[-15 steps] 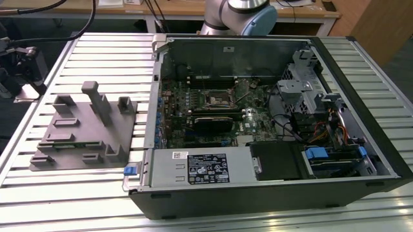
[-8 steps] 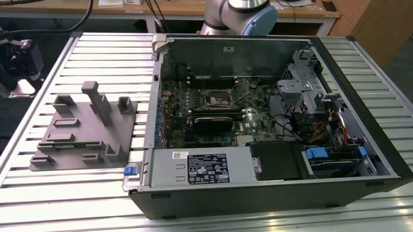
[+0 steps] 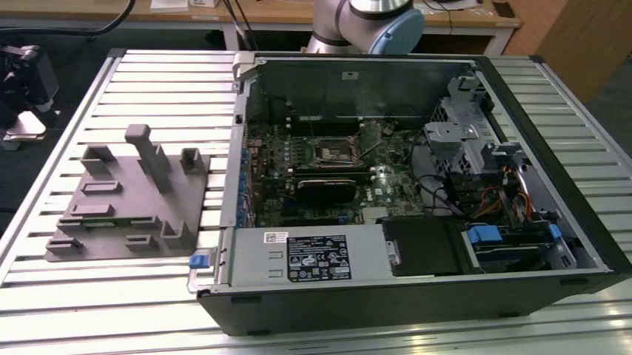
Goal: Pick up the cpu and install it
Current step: 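Pick up the cpu and move it towards the insertion slot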
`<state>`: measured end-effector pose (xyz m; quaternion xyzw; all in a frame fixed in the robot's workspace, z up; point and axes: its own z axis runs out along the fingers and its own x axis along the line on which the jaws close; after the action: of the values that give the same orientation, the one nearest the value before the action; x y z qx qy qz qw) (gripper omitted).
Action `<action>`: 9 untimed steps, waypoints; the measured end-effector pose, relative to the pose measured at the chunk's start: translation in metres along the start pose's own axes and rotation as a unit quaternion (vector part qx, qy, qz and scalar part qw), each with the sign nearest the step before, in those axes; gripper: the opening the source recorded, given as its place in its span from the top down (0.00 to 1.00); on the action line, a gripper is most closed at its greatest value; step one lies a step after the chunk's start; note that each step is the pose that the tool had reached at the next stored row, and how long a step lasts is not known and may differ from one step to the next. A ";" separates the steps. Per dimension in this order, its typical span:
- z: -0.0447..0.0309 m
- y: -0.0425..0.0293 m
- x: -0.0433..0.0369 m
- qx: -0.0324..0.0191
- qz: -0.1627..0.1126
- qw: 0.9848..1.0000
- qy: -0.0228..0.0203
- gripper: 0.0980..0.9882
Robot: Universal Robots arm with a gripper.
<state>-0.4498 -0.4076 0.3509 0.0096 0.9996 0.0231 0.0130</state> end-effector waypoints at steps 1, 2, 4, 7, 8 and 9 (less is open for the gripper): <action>-0.0022 0.0001 -0.0001 0.000 0.000 1.000 0.000 0.52; -0.0044 0.0002 -0.0001 0.000 0.000 1.000 0.000 0.52; -0.0090 0.0004 -0.0002 0.000 0.000 1.000 0.000 0.52; -0.0162 0.0008 -0.0004 0.000 0.000 1.000 0.000 0.52; -0.0185 0.0009 -0.0005 0.000 0.000 1.000 0.000 0.52; -0.0208 0.0010 -0.0005 0.000 0.000 1.000 0.000 0.52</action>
<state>-0.4498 -0.4076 0.3717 0.0096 0.9996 0.0231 0.0131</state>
